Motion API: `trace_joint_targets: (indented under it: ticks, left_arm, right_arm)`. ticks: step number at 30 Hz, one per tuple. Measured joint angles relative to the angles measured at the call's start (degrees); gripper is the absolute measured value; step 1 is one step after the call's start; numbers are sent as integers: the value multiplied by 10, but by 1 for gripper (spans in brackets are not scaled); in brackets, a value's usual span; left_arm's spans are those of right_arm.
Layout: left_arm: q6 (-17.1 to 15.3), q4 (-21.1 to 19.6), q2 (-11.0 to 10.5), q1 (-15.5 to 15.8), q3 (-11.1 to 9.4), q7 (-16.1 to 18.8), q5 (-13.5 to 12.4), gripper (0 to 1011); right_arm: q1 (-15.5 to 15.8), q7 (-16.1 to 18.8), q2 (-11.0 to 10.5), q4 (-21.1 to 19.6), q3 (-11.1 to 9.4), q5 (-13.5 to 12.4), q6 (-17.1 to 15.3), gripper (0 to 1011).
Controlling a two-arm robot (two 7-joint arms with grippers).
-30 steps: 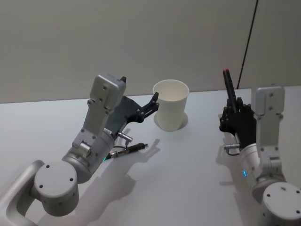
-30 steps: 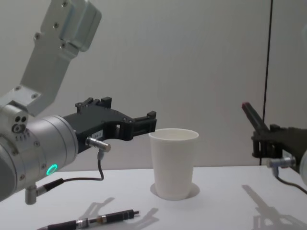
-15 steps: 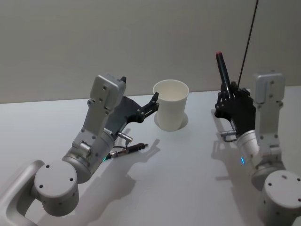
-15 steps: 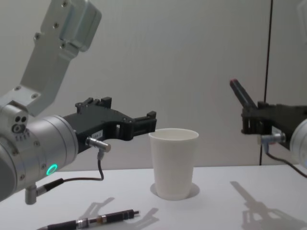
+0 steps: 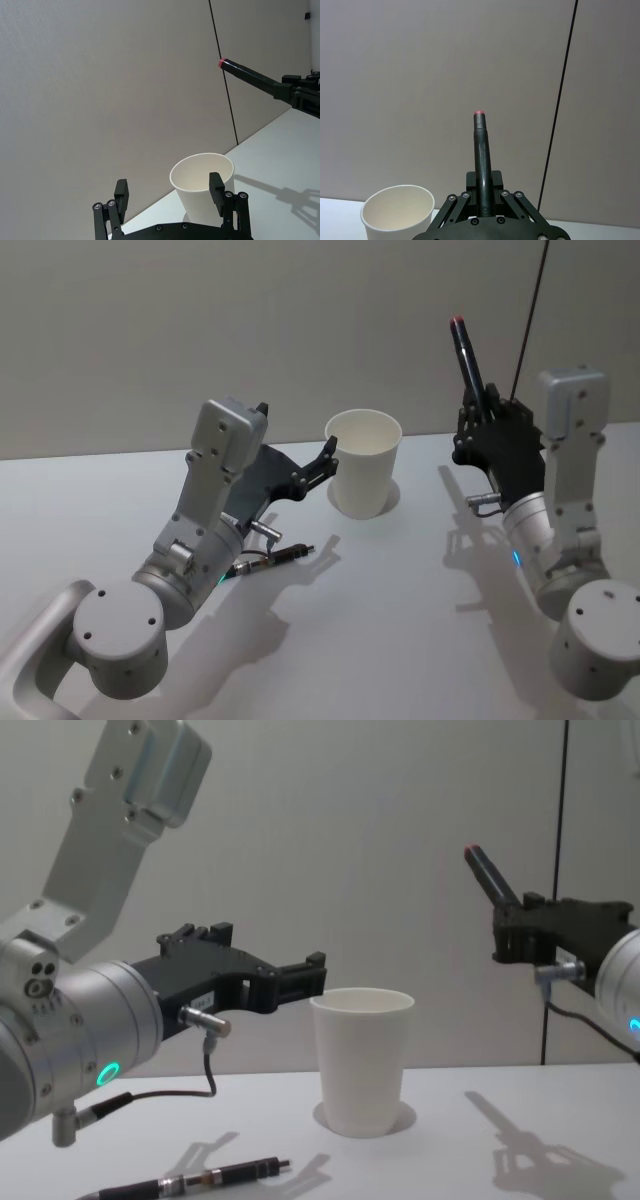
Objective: Place the pen into the pen holder.
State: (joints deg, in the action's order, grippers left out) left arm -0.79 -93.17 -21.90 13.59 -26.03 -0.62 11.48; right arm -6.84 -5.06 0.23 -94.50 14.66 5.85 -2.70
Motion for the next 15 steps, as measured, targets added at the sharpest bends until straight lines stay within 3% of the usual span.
trace_joint_targets:
  ticks: [15]
  left_arm:
    - [0,0,0,0,0,0,0,1001]
  right_arm:
    - [-37,35,4,45,-6,22,25,166]
